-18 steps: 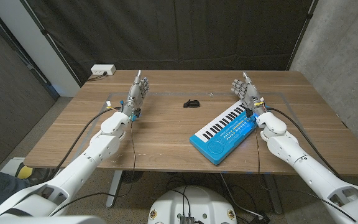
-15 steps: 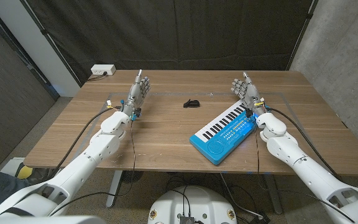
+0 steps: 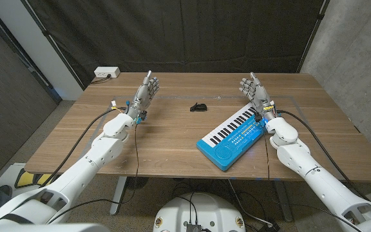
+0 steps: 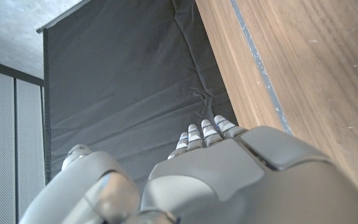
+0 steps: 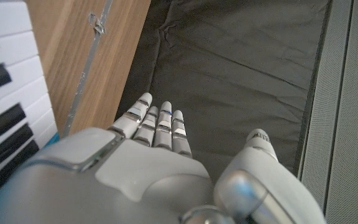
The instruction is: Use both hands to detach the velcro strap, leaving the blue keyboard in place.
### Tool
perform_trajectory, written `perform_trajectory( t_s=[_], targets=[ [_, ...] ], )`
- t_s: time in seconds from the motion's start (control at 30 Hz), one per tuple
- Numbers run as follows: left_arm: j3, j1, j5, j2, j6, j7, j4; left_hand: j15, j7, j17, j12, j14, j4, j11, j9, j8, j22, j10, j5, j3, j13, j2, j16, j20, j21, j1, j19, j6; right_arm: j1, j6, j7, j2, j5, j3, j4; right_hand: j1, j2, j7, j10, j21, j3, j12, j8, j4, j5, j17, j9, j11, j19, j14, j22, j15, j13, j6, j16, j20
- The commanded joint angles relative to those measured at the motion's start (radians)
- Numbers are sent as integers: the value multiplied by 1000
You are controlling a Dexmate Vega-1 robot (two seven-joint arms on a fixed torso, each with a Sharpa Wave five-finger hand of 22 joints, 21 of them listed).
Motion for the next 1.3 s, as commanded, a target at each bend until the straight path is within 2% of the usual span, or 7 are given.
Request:
perform_trajectory(
  t_s=[0.03, 0.17, 0.47, 0.57, 0.73, 1.1, 1.3],
  targets=[
    [13, -39, 54, -28, -108, -42, 99, -4, -3, 2, 13, 34, -12, 3, 4, 15, 3, 33, 4, 2, 5, 8, 13, -18, 14, 30, 38, 31, -47, -40, -36, -45, -62, 17, -108, 22, 1, -12, -1, 5, 4, 2, 9, -9, -1, 3, 5, -21, 0, 8, 3, -14, 1, 5, 8, -12],
    [14, -40, 67, -27, -92, -20, 90, -10, 1, 2, 25, 100, -22, 8, 4, 28, 4, 102, -2, -2, 5, 16, 23, -14, 22, 59, 88, 101, -43, -10, -12, -17, -36, 14, -80, 28, 3, -8, -2, 6, 6, 2, 8, -12, -1, 3, 5, -15, 1, 9, 3, -18, 1, 2, 9, -14],
    [14, -29, 57, -31, -49, 6, 59, -10, 3, 2, 25, 113, -24, 8, 4, 28, 4, 113, -4, -3, 5, 18, 23, -10, 24, 66, 99, 113, -17, -1, -36, -8, -117, -20, -56, 63, 20, -19, 4, 7, 21, 6, 12, -25, 0, 3, 6, -25, 2, 10, 3, -22, 2, 16, 9, -19],
    [17, -22, 74, -9, -29, 15, 34, -10, 0, 2, 23, 114, -25, 5, 4, 26, 5, 114, -5, -3, 5, 20, 21, 5, 23, 71, 102, 115, -23, -11, -63, -11, -140, -24, -83, 108, 20, -57, 16, 8, 33, 11, 25, -42, 4, 3, 7, -75, 0, 12, 3, -23, 2, 62, 9, -20],
    [20, -20, 85, 30, 12, 4, 6, -3, -4, 3, 12, 99, -28, 4, 4, 18, 5, 98, -7, -2, 5, 26, 11, 13, 18, 81, 97, 104, -36, -89, -131, -42, -225, -45, -158, 145, 23, -86, 12, 6, 43, 8, 33, -50, 6, 3, 7, -96, -8, 4, 3, -16, 2, 98, 6, -9],
    [7, -3, 70, 50, -25, -36, -1, -3, -3, 3, 14, 112, -32, 6, 5, 19, 6, 111, -9, -1, 5, 34, 12, 12, 16, 94, 101, 119, -38, -179, -166, -62, -304, -98, -228, 216, 21, -74, -49, -2, 60, -8, 10, -54, 2, 4, 8, -44, -54, -45, 3, 10, 4, 64, -2, 9],
    [7, 5, 65, 48, -48, -57, 19, -12, -5, 3, 12, 105, -35, 4, 5, 18, 6, 115, -12, 3, 6, 43, 6, 6, 12, 106, 96, 124, -43, -191, -198, -49, -333, -117, -244, 229, 23, -73, -63, 2, 64, -10, 6, -54, 2, 4, 9, -37, -50, -47, 3, 7, 4, 56, 1, 9]
  ],
)
